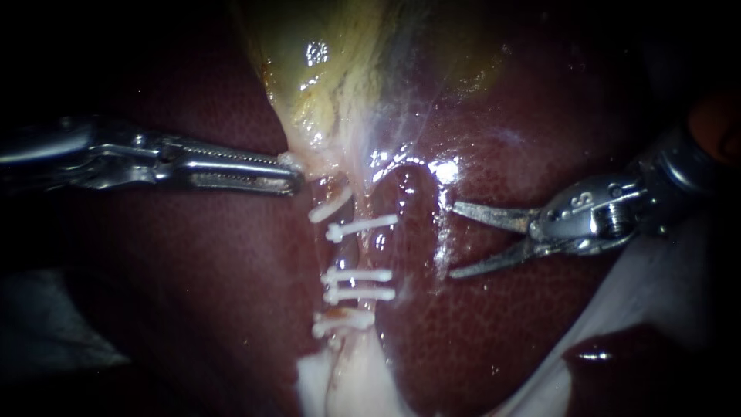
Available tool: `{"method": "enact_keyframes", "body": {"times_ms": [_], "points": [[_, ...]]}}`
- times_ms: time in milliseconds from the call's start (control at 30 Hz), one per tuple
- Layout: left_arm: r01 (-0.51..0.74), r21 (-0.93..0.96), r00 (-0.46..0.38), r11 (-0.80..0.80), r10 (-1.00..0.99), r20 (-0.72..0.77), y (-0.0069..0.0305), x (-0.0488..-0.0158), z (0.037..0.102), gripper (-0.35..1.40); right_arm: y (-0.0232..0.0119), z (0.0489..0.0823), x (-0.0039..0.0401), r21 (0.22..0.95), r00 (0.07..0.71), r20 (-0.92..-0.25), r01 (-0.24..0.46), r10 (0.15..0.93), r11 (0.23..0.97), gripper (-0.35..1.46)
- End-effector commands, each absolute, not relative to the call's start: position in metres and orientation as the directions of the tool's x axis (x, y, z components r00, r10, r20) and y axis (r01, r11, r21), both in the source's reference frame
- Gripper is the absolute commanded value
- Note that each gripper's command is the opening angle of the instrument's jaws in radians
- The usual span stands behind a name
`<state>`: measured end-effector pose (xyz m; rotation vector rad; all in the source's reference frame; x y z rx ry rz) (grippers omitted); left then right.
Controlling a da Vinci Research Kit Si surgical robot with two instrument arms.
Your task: Go to the cutting position right tube
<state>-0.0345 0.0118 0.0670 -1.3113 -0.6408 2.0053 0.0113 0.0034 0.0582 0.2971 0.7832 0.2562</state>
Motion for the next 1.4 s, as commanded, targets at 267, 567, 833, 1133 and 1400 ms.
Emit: {"method": "enact_keyframes", "body": {"times_ms": [267,567,833,1133,1400], "points": [[-0.250,-0.716,-0.267,-0.652,0.757,-0.596,0.0138,-0.0316,0.0617,-0.35,0.0033,0.0583,0.0115,0.361,0.681,-0.652,-0.107,0.333,0.926,1.43],[-0.258,-0.698,-0.256,-0.668,0.744,-0.617,0.0133,-0.0310,0.0586,-0.35,0.0021,0.0604,0.0144,0.468,0.627,-0.669,-0.061,0.399,0.881,1.43],[-0.258,-0.697,-0.256,-0.669,0.743,-0.618,0.0131,-0.0310,0.0587,-0.35,-0.0001,0.0662,0.0177,0.619,0.595,-0.608,-0.058,0.525,0.783,1.43],[-0.263,-0.695,-0.255,-0.669,0.743,-0.618,0.0129,-0.0311,0.0585,-0.35,0.0000,0.0705,0.0193,0.711,0.564,-0.560,-0.048,0.607,0.701,1.43],[-0.263,-0.695,-0.255,-0.669,0.743,-0.618,0.0129,-0.0311,0.0585,-0.35,0.0008,0.0712,0.0218,0.763,0.515,-0.547,-0.017,0.659,0.647,1.43]]}}
